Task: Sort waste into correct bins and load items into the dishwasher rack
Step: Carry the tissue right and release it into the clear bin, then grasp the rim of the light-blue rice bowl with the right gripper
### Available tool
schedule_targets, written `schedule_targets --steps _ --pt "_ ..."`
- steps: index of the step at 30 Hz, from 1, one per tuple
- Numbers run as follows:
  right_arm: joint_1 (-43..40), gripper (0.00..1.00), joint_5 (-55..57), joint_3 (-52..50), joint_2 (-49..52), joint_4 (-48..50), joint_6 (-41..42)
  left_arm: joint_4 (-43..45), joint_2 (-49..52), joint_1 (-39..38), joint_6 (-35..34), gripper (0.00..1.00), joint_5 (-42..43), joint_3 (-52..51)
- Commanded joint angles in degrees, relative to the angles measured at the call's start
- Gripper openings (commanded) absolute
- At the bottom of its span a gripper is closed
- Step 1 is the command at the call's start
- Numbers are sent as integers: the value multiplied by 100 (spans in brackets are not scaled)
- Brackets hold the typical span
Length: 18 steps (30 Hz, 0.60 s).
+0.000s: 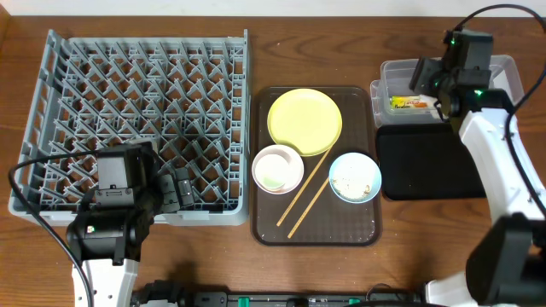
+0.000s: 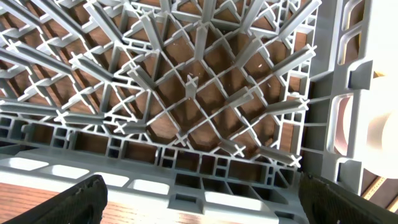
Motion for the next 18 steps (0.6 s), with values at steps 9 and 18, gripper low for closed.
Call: schedule_targets --steps 9,18 --pt "1773 57 -1034 -33 -374 -2485 -634 -17 -4 -24 -55 100 -11 146" --pt "2855 55 -417 -726 -120 -2564 120 -17 -4 -24 -55 100 -9 146"
